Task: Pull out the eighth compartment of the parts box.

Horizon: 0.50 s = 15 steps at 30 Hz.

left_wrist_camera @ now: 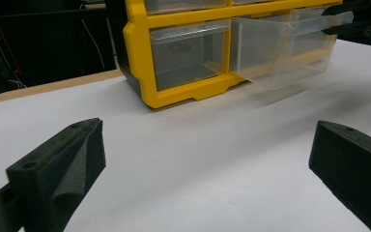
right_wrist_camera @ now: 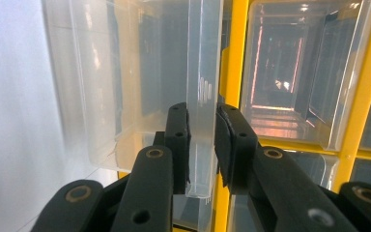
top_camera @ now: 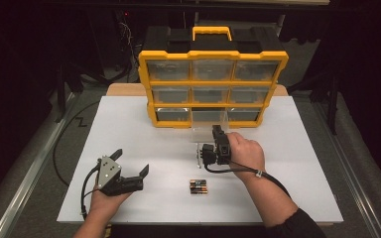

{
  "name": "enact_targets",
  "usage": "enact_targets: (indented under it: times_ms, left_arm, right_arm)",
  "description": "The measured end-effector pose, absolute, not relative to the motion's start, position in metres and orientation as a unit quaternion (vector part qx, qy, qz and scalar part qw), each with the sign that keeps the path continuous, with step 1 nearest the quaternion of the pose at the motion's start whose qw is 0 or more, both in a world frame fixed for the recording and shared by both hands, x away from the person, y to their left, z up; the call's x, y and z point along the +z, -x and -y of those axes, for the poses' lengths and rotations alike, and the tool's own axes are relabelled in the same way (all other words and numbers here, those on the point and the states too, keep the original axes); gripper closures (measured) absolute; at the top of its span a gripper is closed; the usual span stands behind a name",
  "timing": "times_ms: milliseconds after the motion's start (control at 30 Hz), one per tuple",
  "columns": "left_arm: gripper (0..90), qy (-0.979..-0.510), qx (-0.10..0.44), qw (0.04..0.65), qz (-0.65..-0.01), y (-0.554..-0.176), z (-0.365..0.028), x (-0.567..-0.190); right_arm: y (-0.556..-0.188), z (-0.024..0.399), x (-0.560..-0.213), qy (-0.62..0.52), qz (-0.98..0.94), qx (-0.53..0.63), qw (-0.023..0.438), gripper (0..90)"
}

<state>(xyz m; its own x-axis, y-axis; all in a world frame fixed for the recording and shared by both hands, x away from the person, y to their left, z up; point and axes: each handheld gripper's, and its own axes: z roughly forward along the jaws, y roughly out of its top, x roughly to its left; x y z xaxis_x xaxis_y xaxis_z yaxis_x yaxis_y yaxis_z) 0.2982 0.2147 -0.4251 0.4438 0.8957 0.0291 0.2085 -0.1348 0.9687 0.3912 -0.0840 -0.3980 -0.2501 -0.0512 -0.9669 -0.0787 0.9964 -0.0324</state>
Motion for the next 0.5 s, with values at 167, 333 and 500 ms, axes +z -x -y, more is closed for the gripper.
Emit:
enact_targets:
  times_ms: [167, 333, 500]
  left_arm:
    - [0.4, -0.675, 0.335, 0.515, -0.408, -0.2977, -0.2153, -0.4245]
    - [0.4, -0.674, 0.337, 0.515, -0.408, -0.2975, -0.2153, -0.4244]
    - [0.5, -0.674, 0.337, 0.515, -0.408, -0.2972, -0.2151, -0.4241]
  right_arm:
    - [-0.3871, 0.0846, -0.3997, 0.044, -0.791, 0.011, 0.61, 78.3]
    - [-0.3843, 0.0854, -0.3994, 0.042, -0.791, 0.012, 0.611, 78.4]
    - [-0.3807, 0.0859, -0.3998, 0.042, -0.791, 0.015, 0.61, 78.4]
